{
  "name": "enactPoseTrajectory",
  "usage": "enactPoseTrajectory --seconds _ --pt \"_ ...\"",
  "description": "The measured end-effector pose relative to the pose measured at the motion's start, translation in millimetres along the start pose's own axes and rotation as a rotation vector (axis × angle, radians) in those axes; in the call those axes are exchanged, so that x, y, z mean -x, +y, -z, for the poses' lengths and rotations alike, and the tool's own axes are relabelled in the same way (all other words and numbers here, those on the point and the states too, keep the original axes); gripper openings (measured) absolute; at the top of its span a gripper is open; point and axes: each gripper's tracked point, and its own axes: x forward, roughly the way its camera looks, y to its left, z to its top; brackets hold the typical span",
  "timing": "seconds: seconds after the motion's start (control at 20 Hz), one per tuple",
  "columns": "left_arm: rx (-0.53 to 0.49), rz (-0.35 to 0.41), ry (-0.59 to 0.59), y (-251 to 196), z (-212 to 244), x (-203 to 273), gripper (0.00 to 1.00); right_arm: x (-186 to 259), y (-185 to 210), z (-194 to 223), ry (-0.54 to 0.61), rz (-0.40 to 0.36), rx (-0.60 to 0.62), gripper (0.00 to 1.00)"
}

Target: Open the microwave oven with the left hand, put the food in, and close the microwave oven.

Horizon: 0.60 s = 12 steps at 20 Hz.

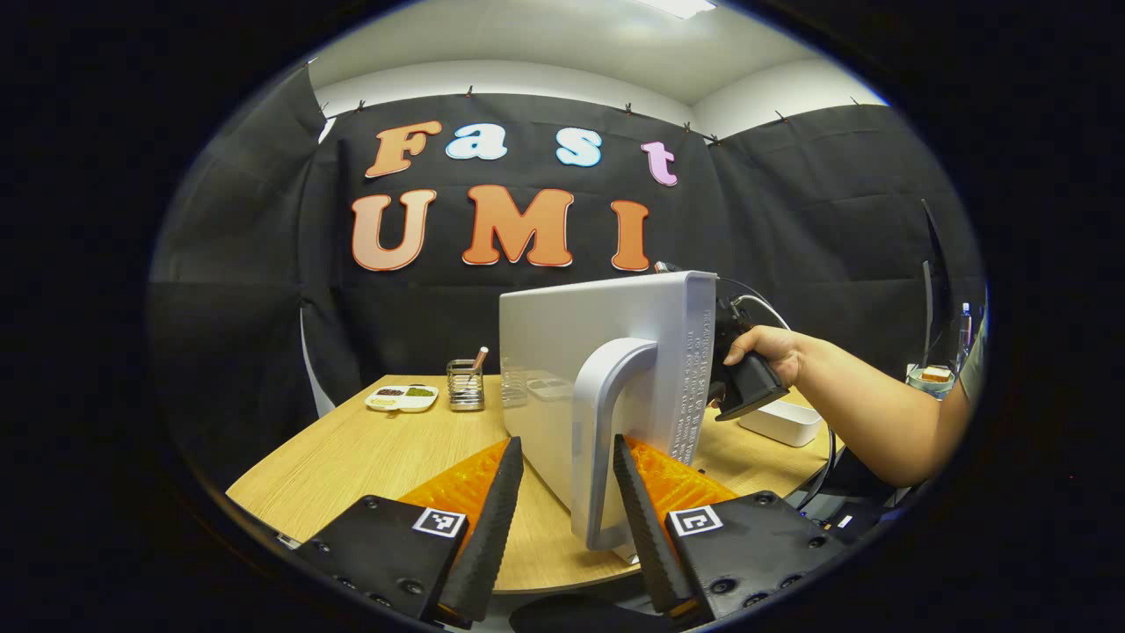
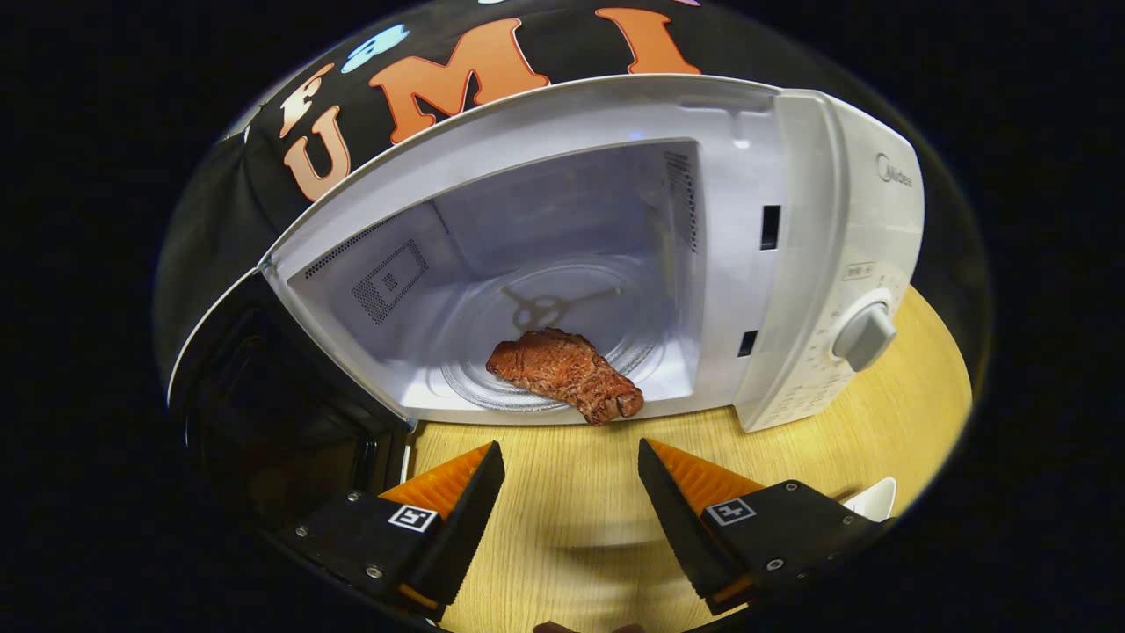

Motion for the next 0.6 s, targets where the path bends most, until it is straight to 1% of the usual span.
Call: enactPoseTrajectory --seconds 0.15,0.2,0.25,0.4,0.5,0.55,0.6 --pt "0.004 0.034 -0.008 -16 -2 -9 0.66 28 -10 -3 -0.037 -0.025 -0.018 0.95" --pt "0.004 0.045 -0.009 -21 -3 -12 0.7 39 -13 -7 -0.059 -0.034 -0.028 0.94" --pt "0.004 0.055 -0.008 -28 -3 -16 0.66 51 -17 -12 -0.085 -0.05 -0.037 0.94" --pt "-0.011 0.089 -0.011 -48 -6 -27 0.66 90 -31 -27 -0.17 -0.08 -0.049 0.94" --pt "-0.013 0.123 -0.013 -65 -8 -37 0.66 114 -43 -37 -0.227 -0.089 -0.048 0.94" --pt "-0.007 0.151 -0.021 -76 -10 -39 0.7 125 -51 -42 -0.255 -0.09 -0.049 0.94" --pt "0.002 0.177 -0.037 -85 -16 -41 0.66 140 -62 -39 -0.276 -0.086 -0.053 0.94"
